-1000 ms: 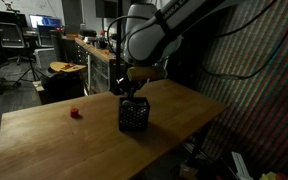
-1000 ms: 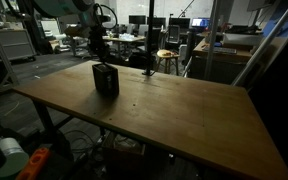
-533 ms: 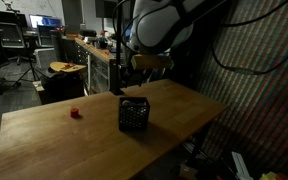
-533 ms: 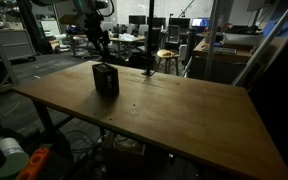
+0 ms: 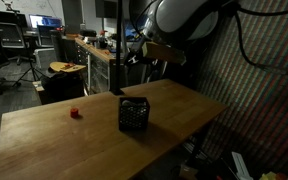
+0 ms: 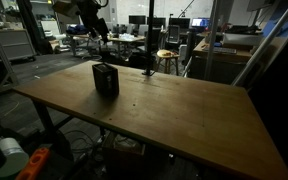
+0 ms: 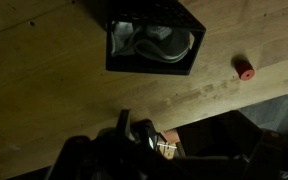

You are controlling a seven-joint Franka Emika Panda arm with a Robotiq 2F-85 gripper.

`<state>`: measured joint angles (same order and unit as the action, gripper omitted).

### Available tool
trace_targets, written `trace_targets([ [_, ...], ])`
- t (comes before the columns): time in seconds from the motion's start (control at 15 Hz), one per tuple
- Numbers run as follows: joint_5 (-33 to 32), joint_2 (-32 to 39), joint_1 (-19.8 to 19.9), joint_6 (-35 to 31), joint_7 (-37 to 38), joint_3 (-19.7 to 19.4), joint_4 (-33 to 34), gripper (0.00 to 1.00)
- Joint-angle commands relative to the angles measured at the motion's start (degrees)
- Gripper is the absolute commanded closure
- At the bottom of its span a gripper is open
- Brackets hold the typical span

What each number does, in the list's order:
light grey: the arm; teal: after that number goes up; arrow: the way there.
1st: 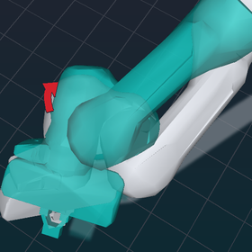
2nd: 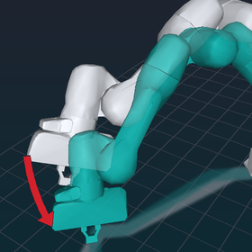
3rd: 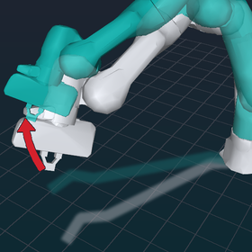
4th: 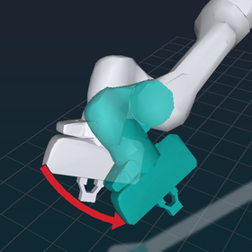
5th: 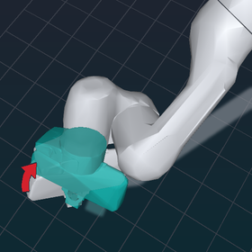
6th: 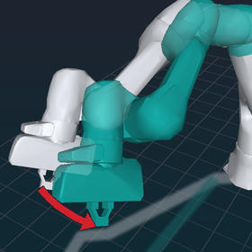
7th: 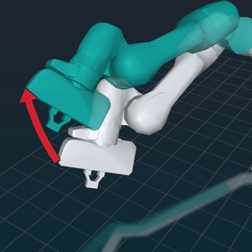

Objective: Pick up the cloth and put it in the box

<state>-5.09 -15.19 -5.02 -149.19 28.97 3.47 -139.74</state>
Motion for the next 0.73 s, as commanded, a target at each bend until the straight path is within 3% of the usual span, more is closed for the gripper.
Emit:
trace_targets([
  [0.0,1.29,-0.74,2.13,-0.10,-0.95,2.05,-0.51,0.00],
  [0.67,1.40,-1.23,2.20,-0.79,-1.01,2.09,-1.38,0.00],
])
